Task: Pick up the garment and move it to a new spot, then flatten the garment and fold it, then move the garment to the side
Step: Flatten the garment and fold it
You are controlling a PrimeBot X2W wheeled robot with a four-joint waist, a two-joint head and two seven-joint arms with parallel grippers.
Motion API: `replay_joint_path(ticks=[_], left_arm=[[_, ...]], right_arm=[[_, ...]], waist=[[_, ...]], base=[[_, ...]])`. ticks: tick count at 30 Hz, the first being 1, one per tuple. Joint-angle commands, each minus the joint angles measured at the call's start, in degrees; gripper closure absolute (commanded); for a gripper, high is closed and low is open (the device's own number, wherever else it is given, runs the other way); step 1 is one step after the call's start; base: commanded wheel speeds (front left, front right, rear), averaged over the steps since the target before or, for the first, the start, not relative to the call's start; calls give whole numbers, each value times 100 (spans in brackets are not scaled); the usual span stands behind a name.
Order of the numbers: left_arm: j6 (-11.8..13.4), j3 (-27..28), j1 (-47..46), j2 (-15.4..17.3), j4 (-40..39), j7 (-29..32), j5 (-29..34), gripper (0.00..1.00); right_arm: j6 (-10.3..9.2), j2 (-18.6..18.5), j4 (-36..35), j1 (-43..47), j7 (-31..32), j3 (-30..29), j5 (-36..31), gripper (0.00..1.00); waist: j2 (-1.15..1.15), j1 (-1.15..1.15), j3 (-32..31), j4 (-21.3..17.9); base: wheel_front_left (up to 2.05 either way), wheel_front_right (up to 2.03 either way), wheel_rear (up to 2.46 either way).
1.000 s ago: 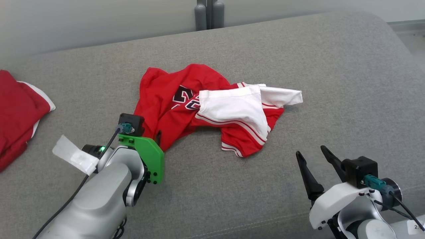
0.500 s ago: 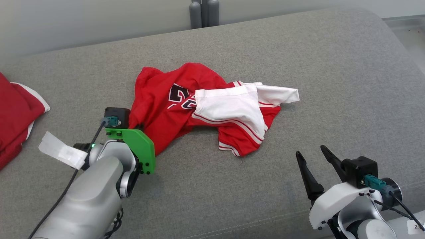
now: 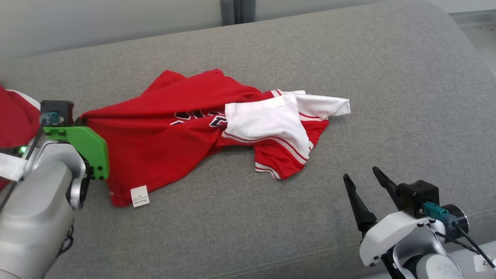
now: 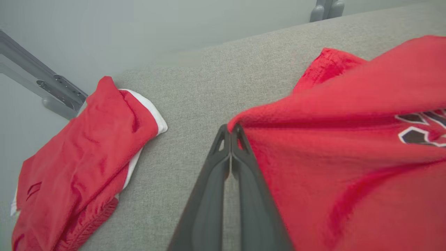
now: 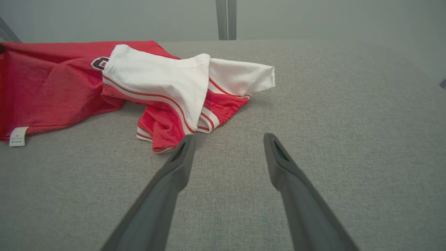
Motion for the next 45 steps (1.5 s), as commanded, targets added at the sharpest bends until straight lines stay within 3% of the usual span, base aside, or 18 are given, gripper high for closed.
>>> replay_joint_path(ticks=[1, 5, 7, 9, 20, 30, 31, 32, 34, 39, 41, 45], left_arm=[[37, -9, -101, 65, 23, -24, 57, 100], [13, -70, -277, 283, 197, -139, 228, 100], [-14, -90, -357, 349, 277, -270, 304, 69], [-44, -119, -380, 371, 332, -421, 347, 0], [-273, -67, 37, 145, 633, -586, 85, 0], [-384, 528, 986, -274, -523, -1293, -662, 0], [-226, 558, 1089, -208, -634, -1387, -555, 0], [86, 602, 1186, -150, -657, -1442, -427, 0], [282, 832, 1440, -298, -1036, -1511, -476, 0], [481, 1485, 2100, -304, -2062, -1523, -41, 0], [574, 1868, 2743, -465, -2868, -1517, 445, 0], [644, 2265, 3523, -673, -3605, -1519, 888, 0]], right_arm=[[0, -18, -23, -60, 6, 6, -48, 0], [0, -18, -82, -108, 43, 1, -116, 0], [0, -18, -105, -114, 64, -2, -135, 0], [0, -18, -121, -122, 88, 9, -142, 0], [0, -18, -161, -91, 152, -28, -159, 0], [-1, -15, -94, -33, -74, -378, -288, 0], [-1, -15, -71, -56, -123, -428, -296, 0], [-1, -18, -43, -88, -197, -498, -219, 0], [-1, -16, 32, -138, -390, -553, -109, 0], [-1, -21, 310, -206, -812, -681, 298, 0], [-1, -19, 625, -187, -989, -854, 421, 0], [0, -17, 907, -278, -1159, -892, 266, 0]], waist=[[0, 0, 42, -24], [0, 0, 134, -62], [0, 0, 174, -69], [0, 0, 203, -68], [0, 0, 129, 144], [0, 0, -321, 525], [0, 0, -357, 547], [0, 0, -406, 573], [0, 0, -492, 620], [0, 0, -698, 701], [0, 0, -870, 743], [0, 0, -1011, 779]], base=[[0, 0, 0], [0, 0, 0], [0, 0, 0], [0, 0, 0], [0, 0, 0], [0, 0, 0], [0, 0, 0], [0, 0, 0], [0, 0, 0], [0, 0, 0], [0, 0, 0], [0, 0, 0]])
